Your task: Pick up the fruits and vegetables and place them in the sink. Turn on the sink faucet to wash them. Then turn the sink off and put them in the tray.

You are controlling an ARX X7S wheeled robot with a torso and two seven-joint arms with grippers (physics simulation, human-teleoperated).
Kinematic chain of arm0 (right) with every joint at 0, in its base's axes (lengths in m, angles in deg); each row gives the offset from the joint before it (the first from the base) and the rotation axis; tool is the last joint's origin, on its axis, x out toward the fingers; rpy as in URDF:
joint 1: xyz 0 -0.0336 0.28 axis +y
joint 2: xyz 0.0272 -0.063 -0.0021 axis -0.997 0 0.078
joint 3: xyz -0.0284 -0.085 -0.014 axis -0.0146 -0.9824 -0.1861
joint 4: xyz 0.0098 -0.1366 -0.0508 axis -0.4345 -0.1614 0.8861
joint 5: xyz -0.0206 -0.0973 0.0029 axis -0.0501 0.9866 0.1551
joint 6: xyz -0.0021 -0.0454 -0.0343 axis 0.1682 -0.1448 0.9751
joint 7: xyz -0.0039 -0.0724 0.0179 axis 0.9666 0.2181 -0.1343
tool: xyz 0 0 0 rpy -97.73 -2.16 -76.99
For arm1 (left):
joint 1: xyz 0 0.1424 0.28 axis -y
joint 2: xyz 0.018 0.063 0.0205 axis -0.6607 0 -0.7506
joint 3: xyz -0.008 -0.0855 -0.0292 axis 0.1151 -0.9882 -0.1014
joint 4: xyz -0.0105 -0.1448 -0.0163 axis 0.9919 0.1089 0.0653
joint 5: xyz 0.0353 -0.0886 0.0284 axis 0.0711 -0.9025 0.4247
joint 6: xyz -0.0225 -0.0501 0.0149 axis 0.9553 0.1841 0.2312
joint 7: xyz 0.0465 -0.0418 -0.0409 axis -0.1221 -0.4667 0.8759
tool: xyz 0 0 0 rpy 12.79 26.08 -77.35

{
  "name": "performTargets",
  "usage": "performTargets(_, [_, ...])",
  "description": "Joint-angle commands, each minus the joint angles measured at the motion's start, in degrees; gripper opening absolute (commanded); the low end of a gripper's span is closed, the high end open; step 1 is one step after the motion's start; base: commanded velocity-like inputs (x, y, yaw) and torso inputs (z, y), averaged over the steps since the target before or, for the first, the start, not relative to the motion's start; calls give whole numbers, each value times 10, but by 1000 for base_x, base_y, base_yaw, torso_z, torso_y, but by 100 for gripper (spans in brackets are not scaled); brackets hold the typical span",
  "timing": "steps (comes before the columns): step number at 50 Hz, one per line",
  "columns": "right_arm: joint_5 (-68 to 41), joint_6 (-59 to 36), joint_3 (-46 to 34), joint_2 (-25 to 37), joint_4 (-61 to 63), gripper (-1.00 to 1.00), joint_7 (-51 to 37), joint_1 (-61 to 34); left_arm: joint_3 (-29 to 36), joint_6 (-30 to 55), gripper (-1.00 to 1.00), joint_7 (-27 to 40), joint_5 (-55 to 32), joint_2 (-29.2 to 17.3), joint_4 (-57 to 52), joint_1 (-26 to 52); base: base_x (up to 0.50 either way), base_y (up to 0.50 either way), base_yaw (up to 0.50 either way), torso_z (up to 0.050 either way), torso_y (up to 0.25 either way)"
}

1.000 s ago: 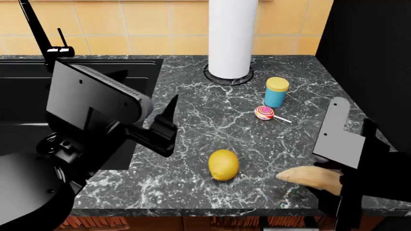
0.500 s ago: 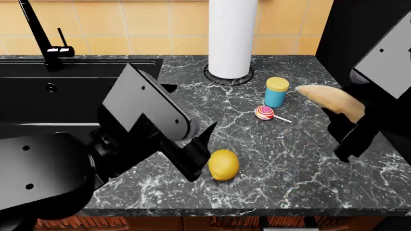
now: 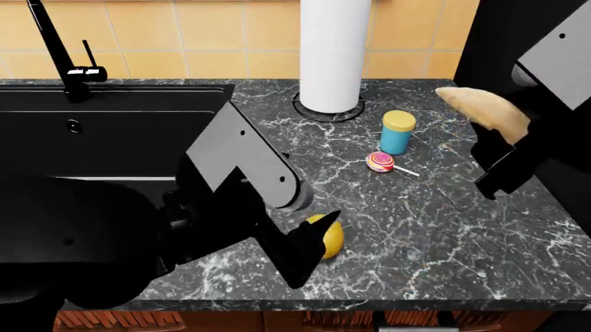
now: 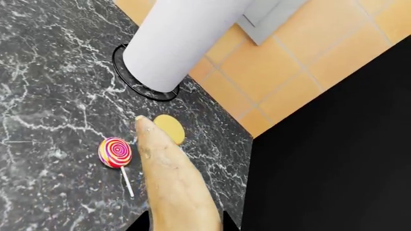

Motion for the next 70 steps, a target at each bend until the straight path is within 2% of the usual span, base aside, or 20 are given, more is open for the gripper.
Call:
performTargets(1, [26, 0, 5, -5, -3, -100, -7, -6, 44, -4, 100, -13, 41, 5, 4, -16, 0, 0, 0, 0, 0])
performTargets(20, [34, 3, 2, -13, -5, -100, -6, -4, 101, -54, 100, -68, 130, -3, 27, -56, 0, 0, 0, 0, 0])
performTargets(31, [37, 7, 1, -17, -7, -100, -8, 1, 122, -86, 100, -94, 166, 8, 62, -67, 0, 0, 0, 0, 1])
performTargets(57, [46, 31, -2, -22, -6, -100, 1, 17, 233, -148, 100, -155, 302, 34, 191, -68, 0, 0, 0, 0, 0])
performTargets(70, [49, 41, -2, -19, -9, -100, 1, 26, 266, -163, 100, -170, 327, 47, 226, -73, 0, 0, 0, 0, 0])
